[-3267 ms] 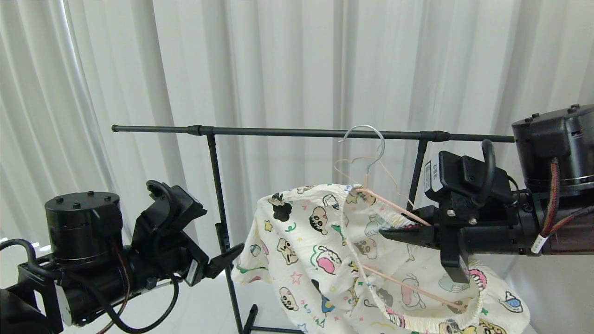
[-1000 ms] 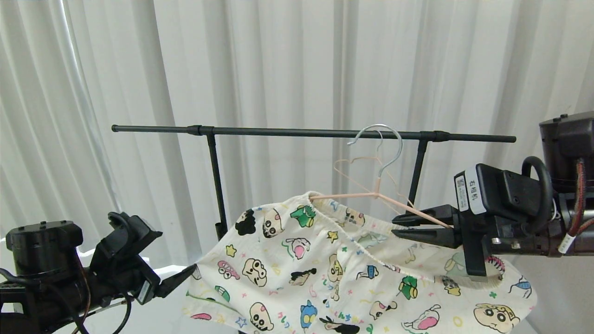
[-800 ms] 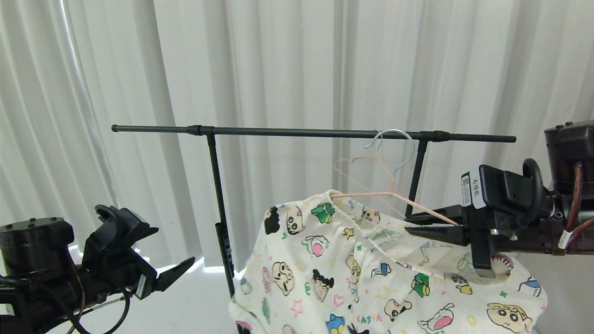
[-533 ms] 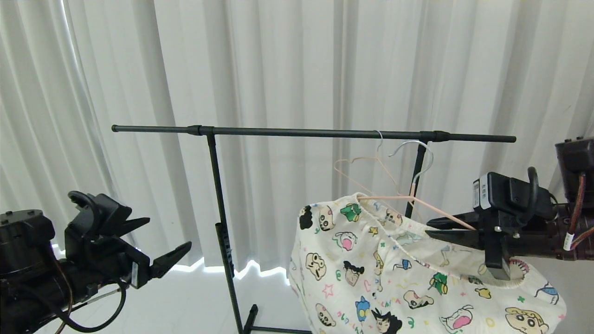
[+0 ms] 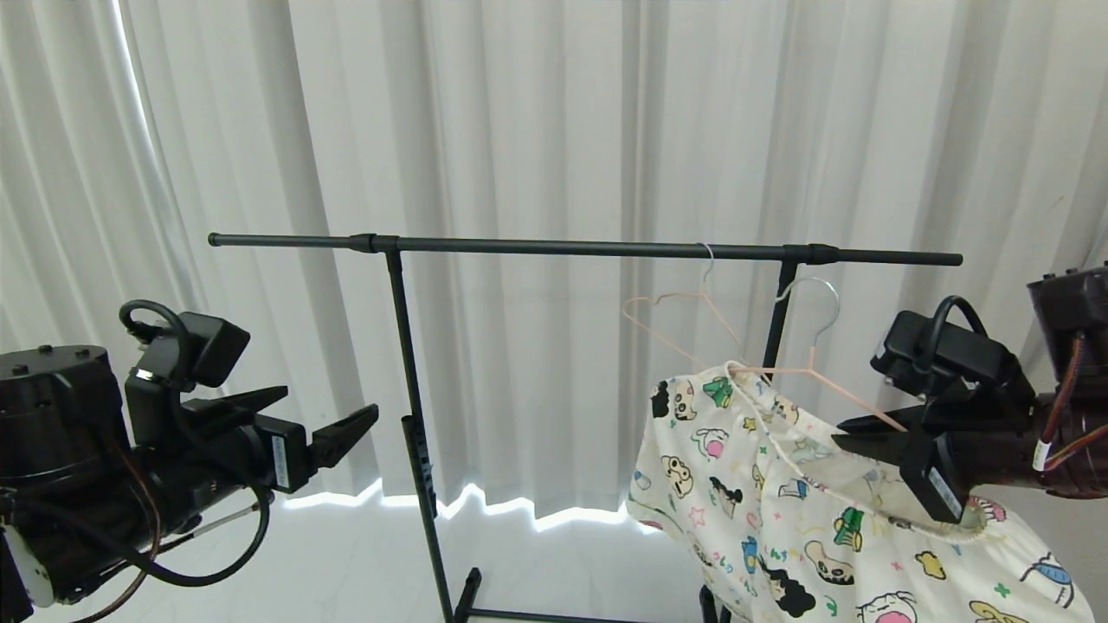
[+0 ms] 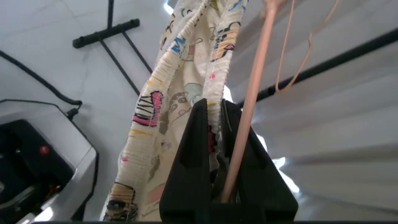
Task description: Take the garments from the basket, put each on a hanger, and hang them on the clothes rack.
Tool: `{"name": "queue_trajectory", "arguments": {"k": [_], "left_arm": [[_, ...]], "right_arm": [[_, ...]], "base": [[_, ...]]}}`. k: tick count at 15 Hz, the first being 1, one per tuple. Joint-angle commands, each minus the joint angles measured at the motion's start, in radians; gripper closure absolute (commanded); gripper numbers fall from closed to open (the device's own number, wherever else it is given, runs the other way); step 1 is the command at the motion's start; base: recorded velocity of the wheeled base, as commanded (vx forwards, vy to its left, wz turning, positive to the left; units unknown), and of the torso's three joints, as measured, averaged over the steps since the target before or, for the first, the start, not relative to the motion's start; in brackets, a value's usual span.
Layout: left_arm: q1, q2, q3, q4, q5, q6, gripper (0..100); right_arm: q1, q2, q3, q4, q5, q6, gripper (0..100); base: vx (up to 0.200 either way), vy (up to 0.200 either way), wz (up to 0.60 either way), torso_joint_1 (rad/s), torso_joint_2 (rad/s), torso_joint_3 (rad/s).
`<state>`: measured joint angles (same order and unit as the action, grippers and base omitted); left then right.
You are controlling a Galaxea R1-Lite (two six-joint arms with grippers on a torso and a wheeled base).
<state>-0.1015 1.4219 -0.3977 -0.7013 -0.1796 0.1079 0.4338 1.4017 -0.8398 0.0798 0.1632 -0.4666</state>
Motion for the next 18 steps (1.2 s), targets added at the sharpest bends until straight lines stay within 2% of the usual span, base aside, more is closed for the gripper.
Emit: {"name": "queue_trajectory", "arguments": {"k": [1,3,4,5,7,9,15,18], "left_arm": [[-0.069,-0.047,-0.067,0.068,0.002,-0.028,0],[-0.089,-0.034,-0.024,0.071,0.009,0.003,0],[-0.089,-0.038,-0.003,0.071,0.019,0.042,0],[-0.087,-0.041,0.010,0.069,0.042,0.070,0],[-0.087,-0.041,0.005,0.069,0.077,0.076,0],[-0.089,-0.041,0.003,0.068,0.100,0.108,0],[-0.089,-0.043,-0.003,0.066,0.101,0.118,0],[-0.092,-0.040,-0.004,0.029,0.101,0.125,0]], "right_arm": [[0.008,0.008,-0.036,0.028,-0.025,0.025,100],[0.019,0.019,-0.088,0.100,-0.073,0.069,100],[0.029,0.025,-0.105,0.127,-0.080,0.086,100],[0.039,0.033,-0.111,0.129,-0.085,0.106,100],[0.060,0.043,-0.117,0.129,-0.086,0.121,100],[0.074,0.051,-0.122,0.127,-0.086,0.121,100],[0.077,0.053,-0.128,0.126,-0.086,0.121,100],[0.077,0.071,-0.162,0.126,-0.088,0.123,100]], "base": [[0.000,0.000,0.00,0.000,0.00,0.000],[0.000,0.000,0.00,0.000,0.00,0.000],[0.000,0.000,0.00,0.000,0.00,0.000],[0.000,0.000,0.00,0.000,0.00,0.000],[0.000,0.000,0.00,0.000,0.00,0.000],[0.000,0.200,0.00,0.000,0.00,0.002],[0.000,0.200,0.00,0.002,0.00,0.000],[0.000,0.000,0.00,0.000,0.00,0.000]]}}
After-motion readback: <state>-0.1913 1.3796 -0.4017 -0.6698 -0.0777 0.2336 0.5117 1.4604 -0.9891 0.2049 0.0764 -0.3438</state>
